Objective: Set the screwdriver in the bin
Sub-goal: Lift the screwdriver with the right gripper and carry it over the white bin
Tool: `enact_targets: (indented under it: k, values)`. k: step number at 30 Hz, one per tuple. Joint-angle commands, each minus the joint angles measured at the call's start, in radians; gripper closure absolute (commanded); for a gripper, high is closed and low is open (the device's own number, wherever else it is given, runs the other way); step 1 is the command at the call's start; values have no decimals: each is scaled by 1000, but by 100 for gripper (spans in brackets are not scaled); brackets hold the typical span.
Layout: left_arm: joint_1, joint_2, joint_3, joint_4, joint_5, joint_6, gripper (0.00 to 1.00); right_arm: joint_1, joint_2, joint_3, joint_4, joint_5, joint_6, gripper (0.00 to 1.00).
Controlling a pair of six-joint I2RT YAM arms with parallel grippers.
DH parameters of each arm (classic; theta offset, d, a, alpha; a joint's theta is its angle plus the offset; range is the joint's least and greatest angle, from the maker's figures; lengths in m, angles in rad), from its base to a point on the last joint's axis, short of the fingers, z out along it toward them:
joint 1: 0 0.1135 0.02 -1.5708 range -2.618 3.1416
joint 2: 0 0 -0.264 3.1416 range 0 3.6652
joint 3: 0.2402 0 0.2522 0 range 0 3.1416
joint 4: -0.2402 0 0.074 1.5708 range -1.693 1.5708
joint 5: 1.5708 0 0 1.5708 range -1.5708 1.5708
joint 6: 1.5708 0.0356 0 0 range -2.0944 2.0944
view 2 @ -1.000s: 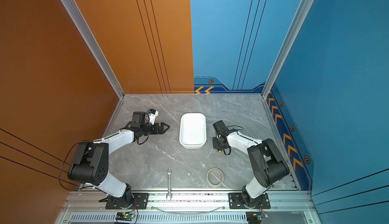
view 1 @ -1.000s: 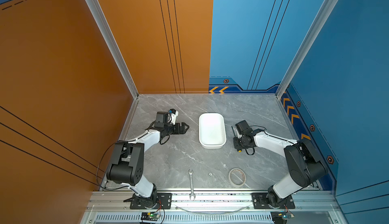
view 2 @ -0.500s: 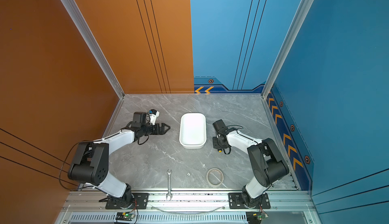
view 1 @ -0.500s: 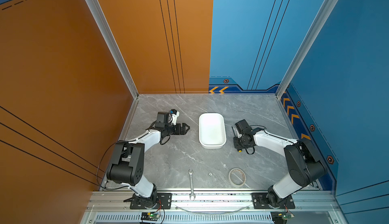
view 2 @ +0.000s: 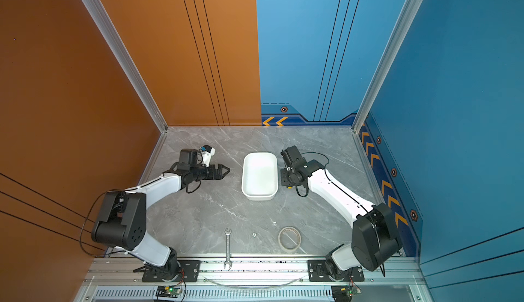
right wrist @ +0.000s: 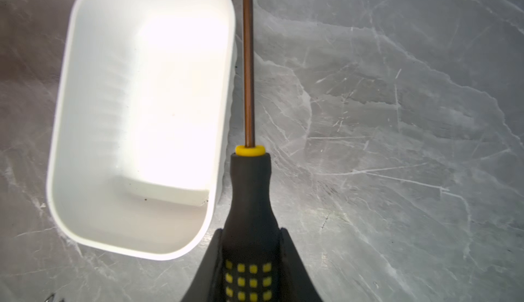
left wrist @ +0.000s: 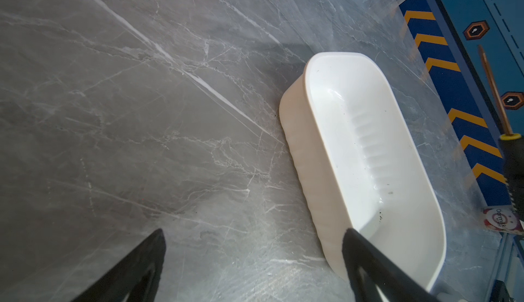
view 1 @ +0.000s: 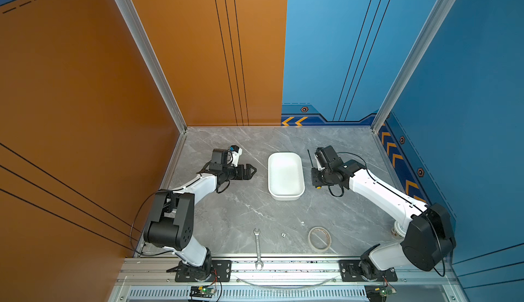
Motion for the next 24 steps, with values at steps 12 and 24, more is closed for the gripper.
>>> enact_targets:
  k: [12, 24]
  values:
    - [-44, -6, 35, -7, 95, -2, 2, 160, 236, 201, -49, -2, 166, 93]
    - [-48, -21, -17, 131, 163, -74, 2, 218, 372, 276, -49, 22, 315, 95]
